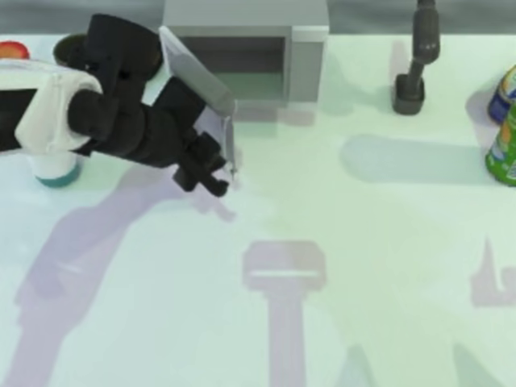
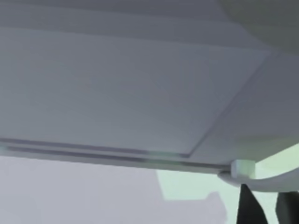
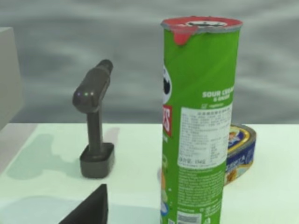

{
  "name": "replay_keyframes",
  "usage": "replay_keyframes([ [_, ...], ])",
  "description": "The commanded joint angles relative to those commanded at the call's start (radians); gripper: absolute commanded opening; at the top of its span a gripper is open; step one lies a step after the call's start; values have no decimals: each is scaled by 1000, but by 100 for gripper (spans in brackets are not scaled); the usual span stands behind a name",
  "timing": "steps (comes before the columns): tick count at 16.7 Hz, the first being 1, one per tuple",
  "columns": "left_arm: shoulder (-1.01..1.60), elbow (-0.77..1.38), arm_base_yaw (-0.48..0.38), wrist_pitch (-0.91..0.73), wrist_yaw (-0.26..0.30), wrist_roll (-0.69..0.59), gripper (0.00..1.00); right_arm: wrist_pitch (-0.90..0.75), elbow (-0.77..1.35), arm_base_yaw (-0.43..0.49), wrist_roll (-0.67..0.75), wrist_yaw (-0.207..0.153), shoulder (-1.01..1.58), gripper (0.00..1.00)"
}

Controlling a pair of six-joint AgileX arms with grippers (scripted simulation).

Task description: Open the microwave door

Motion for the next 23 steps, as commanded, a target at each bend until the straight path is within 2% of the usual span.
replay_keyframes([
  [18,0,0,0,0,0,0,0,0,0,0,0,0,0,100],
  [23,-3,0,13,-14,27,35,0,0,0,0,0,0,0,100],
])
